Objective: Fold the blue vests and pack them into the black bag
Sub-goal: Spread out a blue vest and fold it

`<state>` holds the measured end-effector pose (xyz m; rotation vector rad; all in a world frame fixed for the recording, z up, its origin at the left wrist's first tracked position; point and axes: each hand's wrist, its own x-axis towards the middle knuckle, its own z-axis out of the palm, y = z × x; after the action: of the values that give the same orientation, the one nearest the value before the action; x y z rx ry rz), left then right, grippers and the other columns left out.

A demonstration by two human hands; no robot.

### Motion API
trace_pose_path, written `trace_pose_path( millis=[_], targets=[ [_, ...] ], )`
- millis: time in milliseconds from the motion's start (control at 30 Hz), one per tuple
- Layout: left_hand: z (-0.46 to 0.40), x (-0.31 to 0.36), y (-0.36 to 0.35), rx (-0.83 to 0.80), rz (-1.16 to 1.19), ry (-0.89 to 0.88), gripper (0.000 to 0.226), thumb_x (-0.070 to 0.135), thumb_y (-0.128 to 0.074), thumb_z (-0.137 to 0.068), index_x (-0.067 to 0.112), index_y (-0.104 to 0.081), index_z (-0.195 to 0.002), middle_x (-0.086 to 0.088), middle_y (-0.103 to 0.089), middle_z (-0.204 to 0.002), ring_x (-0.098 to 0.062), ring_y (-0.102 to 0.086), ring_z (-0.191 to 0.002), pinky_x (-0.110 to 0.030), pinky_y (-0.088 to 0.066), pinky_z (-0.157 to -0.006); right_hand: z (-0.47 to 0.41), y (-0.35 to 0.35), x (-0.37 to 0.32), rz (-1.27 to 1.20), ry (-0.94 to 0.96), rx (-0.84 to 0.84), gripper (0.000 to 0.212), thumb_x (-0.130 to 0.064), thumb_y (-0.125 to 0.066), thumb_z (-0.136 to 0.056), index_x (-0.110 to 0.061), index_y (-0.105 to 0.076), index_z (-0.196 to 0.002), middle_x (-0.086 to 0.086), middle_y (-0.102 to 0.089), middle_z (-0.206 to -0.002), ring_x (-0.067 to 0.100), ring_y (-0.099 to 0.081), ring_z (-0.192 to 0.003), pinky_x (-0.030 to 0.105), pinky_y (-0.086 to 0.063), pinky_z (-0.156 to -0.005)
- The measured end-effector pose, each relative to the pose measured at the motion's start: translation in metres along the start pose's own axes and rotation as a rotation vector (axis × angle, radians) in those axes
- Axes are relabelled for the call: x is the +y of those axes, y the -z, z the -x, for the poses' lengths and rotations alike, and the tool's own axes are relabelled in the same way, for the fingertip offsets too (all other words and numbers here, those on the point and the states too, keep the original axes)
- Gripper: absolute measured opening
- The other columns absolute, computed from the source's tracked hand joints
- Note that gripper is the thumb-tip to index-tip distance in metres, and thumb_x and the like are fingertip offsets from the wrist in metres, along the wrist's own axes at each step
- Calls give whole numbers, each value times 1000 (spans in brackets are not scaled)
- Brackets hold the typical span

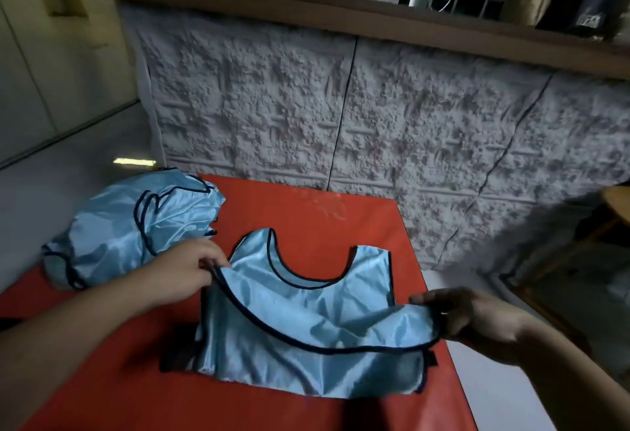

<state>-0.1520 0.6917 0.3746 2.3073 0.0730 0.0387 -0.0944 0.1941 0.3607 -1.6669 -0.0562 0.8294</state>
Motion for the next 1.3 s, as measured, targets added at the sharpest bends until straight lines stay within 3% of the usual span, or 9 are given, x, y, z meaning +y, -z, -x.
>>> trace_pose_path(
  millis=[167,300,433,567,700,800,900,1033,1300],
  targets=[
    [-78,-15,-12,9,189,245,34,-11,-60,-84,16,-77,-72,-13,-72,-75,-27,-68,-65,-42,-59,-60,-87,13,-52,493,41,121,43,18,-80,-62,-1,-77,-100,24,-75,-95,33,-74,-85,37,-61,-75],
    [-122,-31,-22,-2,450,333,25,-13,-56,-89,1,-76,-82,-23,-72,-91,-33,-70,-82,-39,-60,-59,-135,21,-58,563,36,250,10,0,-83,-78,4,-75,-77,25,-71,-68,36,-69,-59,38,-57,-57],
    [-167,-48,-32,-35,646,463,14,15,-63,-96,7,-72,-102,-15,-73,-103,-26,-72,-85,-35,-58,-51,-185,44,-64,276,2,301,34,-28,-70,-94,-3,-57,-75,12,-49,-56,22,-46,-45,27,-31,-43],
    [-195,-58,-62,75,603,599,26,29,-67,-98,4,-61,-103,-13,-61,-105,-26,-65,-91,-46,-64,-65,-246,43,-57,-57,-111,565,30,-29,-63,-99,-6,-58,-82,10,-54,-58,19,-51,-45,24,-43,-37],
    [-202,-66,-91,205,271,506,27,25,-72,-90,5,-59,-79,-10,-59,-78,-32,-68,-82,-49,-60,-86,-275,28,-50,117,-61,810,33,-28,-68,-94,3,-64,-104,26,-70,-89,33,-69,-59,46,-62,-63],
    [-183,-64,-111,279,-276,259,48,33,-77,-82,13,-63,-123,-14,-61,-118,-36,-58,-110,-41,-49,-98,-262,3,-37,682,195,909,45,-29,-65,-91,-15,-56,-133,15,-70,-113,33,-69,-98,41,-56,-84],
    [-136,-45,-151,181,-474,-41,55,46,-64,-90,30,-51,-141,-5,-37,-154,-35,-32,-142,-48,-33,-115,-252,-33,2,1081,505,570,47,-35,-59,-93,-27,-49,-138,-1,-55,-135,22,-53,-126,41,-47,-104],
    [-98,-52,-192,-196,-679,-59,65,67,-19,-99,52,9,-156,9,23,-164,-23,27,-152,-55,11,-123,-236,-41,47,1334,248,432,63,-60,-25,-101,-29,-22,-156,5,-20,-166,22,-12,-155,40,-15,-125],
    [-94,-74,-173,-202,-771,-34,86,87,5,-80,47,14,-156,5,23,-167,-18,32,-150,-50,13,-123,-200,-13,51,1307,-19,552,69,-64,-12,-100,-32,-9,-160,-7,0,-170,18,4,-157,50,-4,-125]
  ],
)
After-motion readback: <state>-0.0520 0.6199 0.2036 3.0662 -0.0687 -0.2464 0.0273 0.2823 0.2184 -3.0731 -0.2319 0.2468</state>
